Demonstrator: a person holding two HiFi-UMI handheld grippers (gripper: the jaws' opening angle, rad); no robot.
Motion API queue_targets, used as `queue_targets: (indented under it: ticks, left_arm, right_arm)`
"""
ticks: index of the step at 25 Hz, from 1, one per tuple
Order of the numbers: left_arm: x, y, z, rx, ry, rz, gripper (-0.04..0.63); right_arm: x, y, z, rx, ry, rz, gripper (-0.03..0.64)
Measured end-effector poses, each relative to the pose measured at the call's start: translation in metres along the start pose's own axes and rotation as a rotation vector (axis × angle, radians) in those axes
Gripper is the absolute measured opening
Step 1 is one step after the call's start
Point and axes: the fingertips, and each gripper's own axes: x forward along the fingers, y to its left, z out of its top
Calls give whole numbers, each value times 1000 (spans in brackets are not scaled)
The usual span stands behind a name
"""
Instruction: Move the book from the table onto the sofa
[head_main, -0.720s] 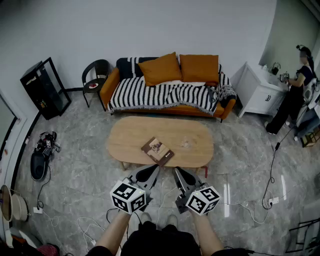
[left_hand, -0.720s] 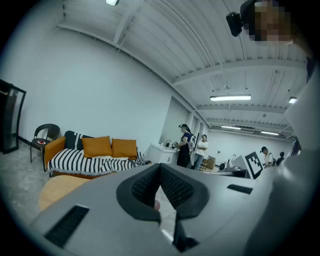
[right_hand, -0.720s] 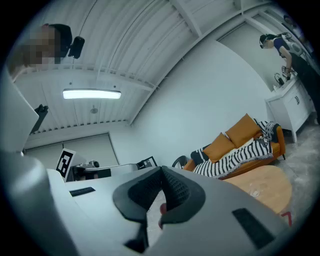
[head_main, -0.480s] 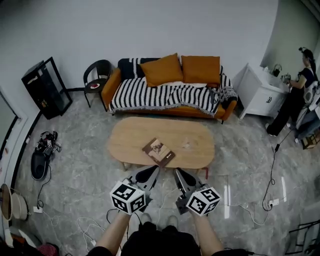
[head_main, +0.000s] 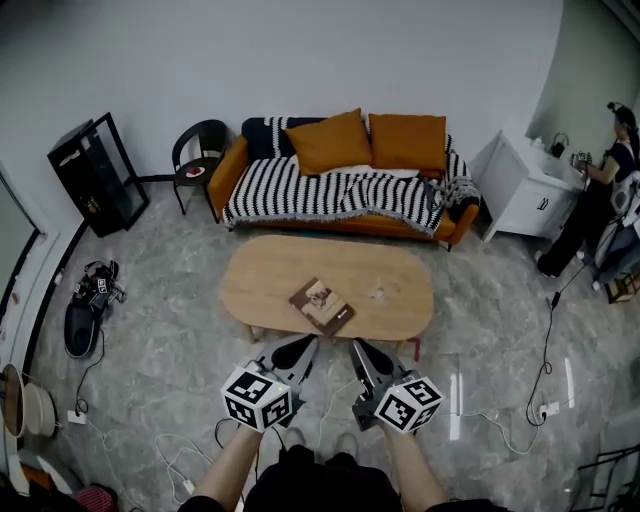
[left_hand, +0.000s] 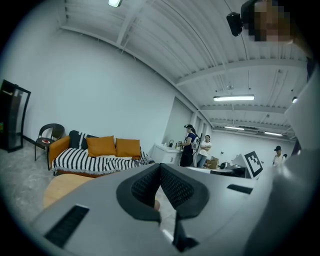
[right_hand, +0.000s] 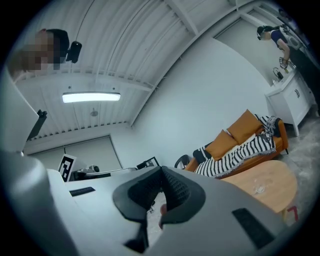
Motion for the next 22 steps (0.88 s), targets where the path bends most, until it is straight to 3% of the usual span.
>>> queue_targets:
  ticks: [22]
  left_arm:
    - [-55,103,-16,-32,47,-20,15]
  right_arm:
    - [67,28,-60,43,13,-111,25]
